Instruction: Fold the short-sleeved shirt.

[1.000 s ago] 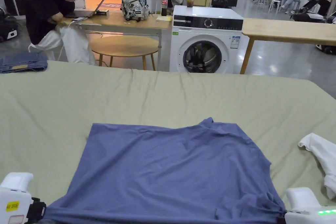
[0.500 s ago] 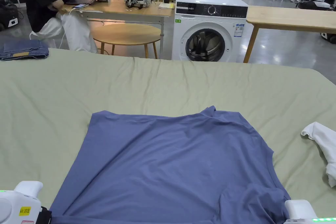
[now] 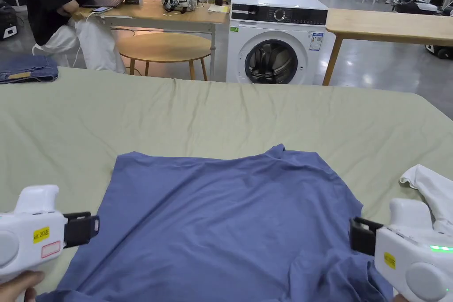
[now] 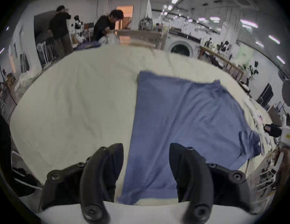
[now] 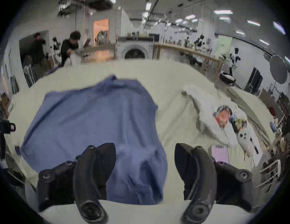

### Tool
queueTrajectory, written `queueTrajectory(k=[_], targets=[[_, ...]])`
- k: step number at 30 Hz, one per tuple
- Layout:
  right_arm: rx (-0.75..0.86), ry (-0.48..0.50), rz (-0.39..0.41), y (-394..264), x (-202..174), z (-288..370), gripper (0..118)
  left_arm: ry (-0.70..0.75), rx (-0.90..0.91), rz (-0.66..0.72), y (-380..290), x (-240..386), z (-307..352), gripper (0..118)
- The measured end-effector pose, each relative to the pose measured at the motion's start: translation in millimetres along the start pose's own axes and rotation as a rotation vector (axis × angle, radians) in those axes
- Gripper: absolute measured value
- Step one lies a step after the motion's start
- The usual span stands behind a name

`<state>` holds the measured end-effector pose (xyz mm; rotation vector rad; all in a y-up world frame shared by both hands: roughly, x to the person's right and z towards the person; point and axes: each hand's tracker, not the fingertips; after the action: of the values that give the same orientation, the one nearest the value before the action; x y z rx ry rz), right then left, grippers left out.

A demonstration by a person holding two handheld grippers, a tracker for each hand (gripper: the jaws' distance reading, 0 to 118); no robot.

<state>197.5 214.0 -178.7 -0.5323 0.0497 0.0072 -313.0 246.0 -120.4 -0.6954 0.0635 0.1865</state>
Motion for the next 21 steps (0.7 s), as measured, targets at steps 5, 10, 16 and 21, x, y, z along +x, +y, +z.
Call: queueTrajectory(k=[5,10,16,21], targets=[[0.209,0.010,-0.005,10,-31,5,62,-0.027,0.223,-0.069,2,36,13,58],[0.279,0.038,-0.026,15,-56,10,4,0.026,0.360,-0.077,-2,64,18,7],[0.314,0.050,0.011,16,-74,14,0,0.014,0.418,-0.069,-5,68,16,0],[0.315,0.054,0.029,14,-77,13,0,0.081,0.326,-0.087,-3,50,20,0]])
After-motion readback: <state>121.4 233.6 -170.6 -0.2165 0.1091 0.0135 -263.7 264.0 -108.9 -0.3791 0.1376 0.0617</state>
